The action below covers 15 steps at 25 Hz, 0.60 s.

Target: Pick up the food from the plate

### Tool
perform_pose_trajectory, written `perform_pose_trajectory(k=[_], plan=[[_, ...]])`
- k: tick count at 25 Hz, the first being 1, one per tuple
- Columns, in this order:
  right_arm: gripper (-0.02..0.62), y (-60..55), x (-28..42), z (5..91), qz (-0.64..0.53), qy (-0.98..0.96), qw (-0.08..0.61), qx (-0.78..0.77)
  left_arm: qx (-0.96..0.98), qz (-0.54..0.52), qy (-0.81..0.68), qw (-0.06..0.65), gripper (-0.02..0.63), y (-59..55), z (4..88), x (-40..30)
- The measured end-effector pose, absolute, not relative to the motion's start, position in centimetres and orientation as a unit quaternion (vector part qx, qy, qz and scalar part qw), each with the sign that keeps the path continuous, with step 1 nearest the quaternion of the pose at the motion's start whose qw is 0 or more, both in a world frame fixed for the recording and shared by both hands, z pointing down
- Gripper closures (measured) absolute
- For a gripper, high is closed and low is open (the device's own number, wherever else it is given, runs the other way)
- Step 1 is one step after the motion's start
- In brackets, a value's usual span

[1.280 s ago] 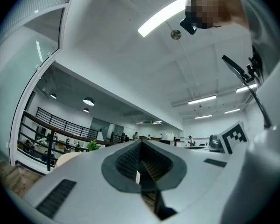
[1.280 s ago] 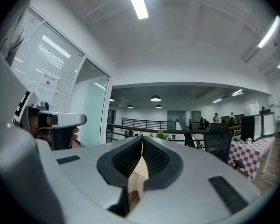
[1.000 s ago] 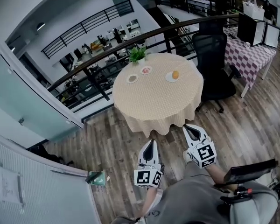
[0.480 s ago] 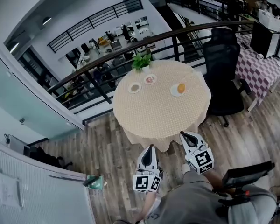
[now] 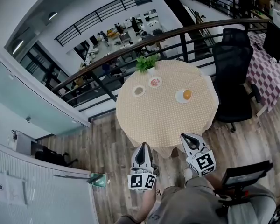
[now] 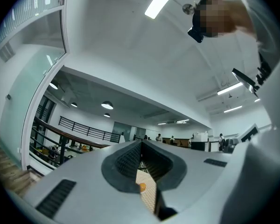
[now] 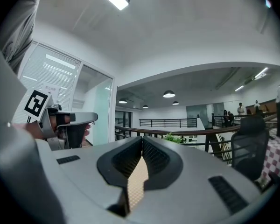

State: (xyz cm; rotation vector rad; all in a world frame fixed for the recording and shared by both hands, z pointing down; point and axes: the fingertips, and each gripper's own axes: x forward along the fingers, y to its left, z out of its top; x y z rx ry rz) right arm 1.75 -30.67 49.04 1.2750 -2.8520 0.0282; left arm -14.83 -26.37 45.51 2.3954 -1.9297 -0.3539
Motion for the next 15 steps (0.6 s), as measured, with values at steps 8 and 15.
perform_pose_trajectory(k=[8, 15], plan=[[0.58, -33.8, 3.5, 47.7, 0.004, -0.893, -0.007, 0.449, 0.772, -0.115, -0.625, 0.02, 0.597, -27.3, 44.2, -14.1], [0.58, -34.3, 3.1, 44.5, -0.006, -0.888, -0.029, 0.459, 0.789, -0.125, -0.601, 0.016, 0.597, -27.7, 42.8, -14.4]])
